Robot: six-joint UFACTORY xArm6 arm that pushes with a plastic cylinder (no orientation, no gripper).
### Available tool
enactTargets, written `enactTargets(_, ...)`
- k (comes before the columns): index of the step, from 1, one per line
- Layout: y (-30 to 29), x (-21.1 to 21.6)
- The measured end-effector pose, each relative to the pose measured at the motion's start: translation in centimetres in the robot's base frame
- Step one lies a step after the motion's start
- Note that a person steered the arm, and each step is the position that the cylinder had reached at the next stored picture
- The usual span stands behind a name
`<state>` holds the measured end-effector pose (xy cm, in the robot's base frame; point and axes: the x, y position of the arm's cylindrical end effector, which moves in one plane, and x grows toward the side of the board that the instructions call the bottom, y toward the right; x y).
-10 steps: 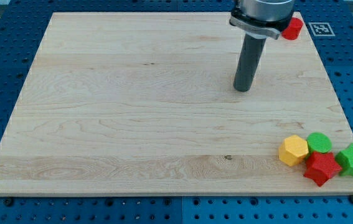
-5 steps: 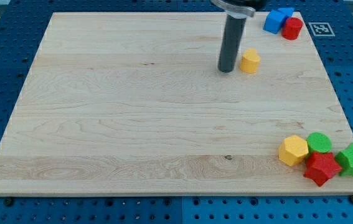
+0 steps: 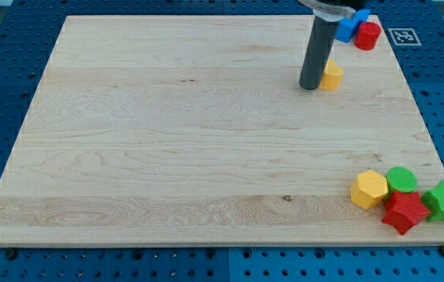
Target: Move the yellow heart into a red circle
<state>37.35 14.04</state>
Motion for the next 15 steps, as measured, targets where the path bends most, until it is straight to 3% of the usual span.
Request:
enactTargets(7,7.7,-2.7)
enactTargets(12,7.6,-6.2)
enactTargets(13,7.6,-5.9)
enactTargets(14,7.6,-2.8)
enactTargets(15,10.4,-2.3)
